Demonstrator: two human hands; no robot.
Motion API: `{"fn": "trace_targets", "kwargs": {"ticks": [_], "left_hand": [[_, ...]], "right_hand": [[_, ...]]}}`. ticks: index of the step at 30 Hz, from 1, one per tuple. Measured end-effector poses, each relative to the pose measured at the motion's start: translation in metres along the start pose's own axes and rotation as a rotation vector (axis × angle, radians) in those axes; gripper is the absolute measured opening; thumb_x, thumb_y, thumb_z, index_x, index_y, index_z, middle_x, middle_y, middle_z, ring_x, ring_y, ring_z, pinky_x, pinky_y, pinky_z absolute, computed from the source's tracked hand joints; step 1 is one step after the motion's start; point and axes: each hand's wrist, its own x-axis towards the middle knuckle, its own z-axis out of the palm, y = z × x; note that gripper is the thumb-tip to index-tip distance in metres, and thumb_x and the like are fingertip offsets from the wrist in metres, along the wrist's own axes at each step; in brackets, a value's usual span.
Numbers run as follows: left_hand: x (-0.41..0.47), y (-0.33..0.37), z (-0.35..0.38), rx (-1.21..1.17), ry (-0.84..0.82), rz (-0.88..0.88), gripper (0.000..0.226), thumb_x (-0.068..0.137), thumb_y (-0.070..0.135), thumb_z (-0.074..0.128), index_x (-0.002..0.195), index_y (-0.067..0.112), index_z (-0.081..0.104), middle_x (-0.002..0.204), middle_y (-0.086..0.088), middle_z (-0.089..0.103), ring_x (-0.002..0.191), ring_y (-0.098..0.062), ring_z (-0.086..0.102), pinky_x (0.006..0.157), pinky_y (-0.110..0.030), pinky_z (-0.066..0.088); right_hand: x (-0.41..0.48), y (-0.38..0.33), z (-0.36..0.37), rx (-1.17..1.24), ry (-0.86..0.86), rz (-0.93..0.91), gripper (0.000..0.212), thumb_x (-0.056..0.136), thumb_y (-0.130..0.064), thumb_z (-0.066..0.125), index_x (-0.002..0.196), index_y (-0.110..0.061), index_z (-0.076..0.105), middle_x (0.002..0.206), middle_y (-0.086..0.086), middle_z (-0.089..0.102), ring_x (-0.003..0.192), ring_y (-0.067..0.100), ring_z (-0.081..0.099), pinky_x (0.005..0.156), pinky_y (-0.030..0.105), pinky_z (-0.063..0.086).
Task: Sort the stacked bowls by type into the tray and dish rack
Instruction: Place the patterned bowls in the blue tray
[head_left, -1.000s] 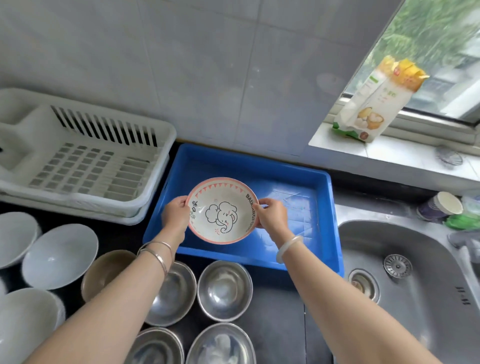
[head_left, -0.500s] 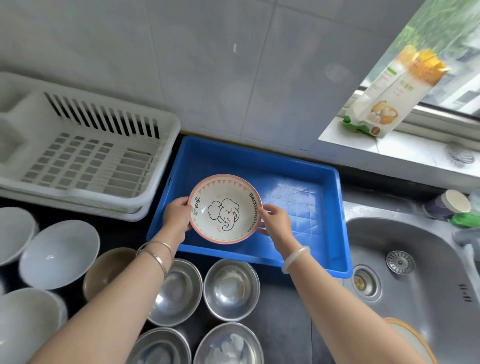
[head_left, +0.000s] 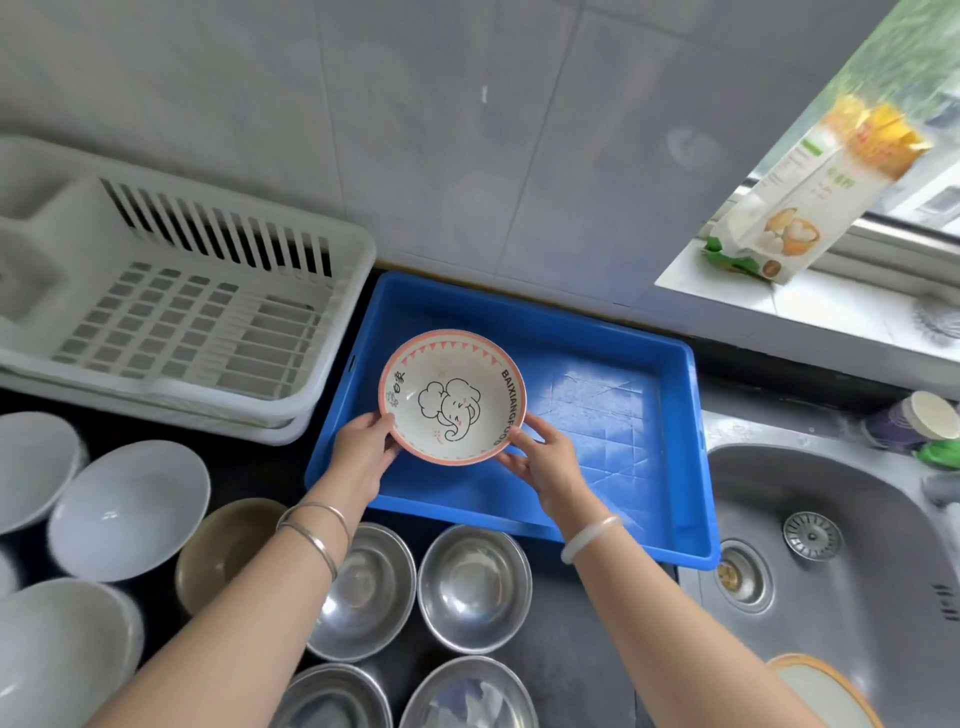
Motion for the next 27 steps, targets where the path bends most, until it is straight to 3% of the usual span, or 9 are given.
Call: {"fn": "trace_targets", "kwargs": {"ticks": [5, 10, 16, 19, 27], "left_hand": [[0.005, 0.004, 0.005, -0.113, -0.03, -0.067, 0.03, 0.098, 0.018, 0.045, 0.125, 0.008, 0.051, 0.112, -0.012, 0.06, 0.088, -0.022, 0.063, 0.081, -0.035, 0.051], [0.011, 0.009, 0.006, -0.166, -0.035, -0.016, 0.035, 0.098, 0.018, 0.045, 0.13, 0.004, 0.049, 0.123, -0.015, 0.058, 0.105, -0.024, 0.058, 0.087, -0.033, 0.048], [0.014, 0.011, 0.011, -0.214, -0.051, 0.013, 0.037, 0.098, 0.017, 0.045, 0.132, 0.002, 0.047, 0.128, -0.014, 0.056, 0.107, -0.02, 0.056, 0.091, -0.028, 0.045], [0.016, 0.012, 0.015, -0.2, -0.037, 0.03, 0.037, 0.098, 0.019, 0.045, 0.131, 0.004, 0.048, 0.128, -0.013, 0.056, 0.107, -0.019, 0.056, 0.094, -0.028, 0.045], [0.011, 0.007, 0.021, -0.081, 0.028, 0.1, 0.027, 0.097, 0.012, 0.045, 0.121, 0.007, 0.056, 0.118, -0.011, 0.059, 0.108, -0.022, 0.057, 0.093, -0.027, 0.045]], "right_hand": [[0.013, -0.008, 0.019, -0.031, 0.043, -0.022, 0.034, 0.093, -0.004, 0.055, 0.127, -0.007, 0.053, 0.113, 0.025, 0.065, 0.072, 0.027, 0.067, 0.069, 0.025, 0.06], [0.024, -0.014, 0.033, -0.067, 0.068, -0.027, 0.036, 0.093, -0.004, 0.054, 0.129, -0.006, 0.053, 0.117, 0.024, 0.063, 0.08, 0.028, 0.066, 0.076, 0.03, 0.059], [0.032, -0.018, 0.045, -0.037, 0.107, -0.022, 0.033, 0.092, -0.003, 0.056, 0.124, -0.007, 0.054, 0.124, 0.021, 0.059, 0.103, 0.036, 0.066, 0.076, 0.031, 0.058], [0.034, -0.02, 0.045, -0.026, 0.116, -0.013, 0.031, 0.092, -0.004, 0.055, 0.123, -0.009, 0.054, 0.124, 0.021, 0.059, 0.103, 0.037, 0.065, 0.07, 0.028, 0.059], [0.033, -0.019, 0.043, -0.069, 0.036, 0.02, 0.036, 0.096, -0.013, 0.05, 0.131, -0.011, 0.049, 0.124, 0.016, 0.062, 0.086, 0.029, 0.067, 0.077, 0.028, 0.057]]}}
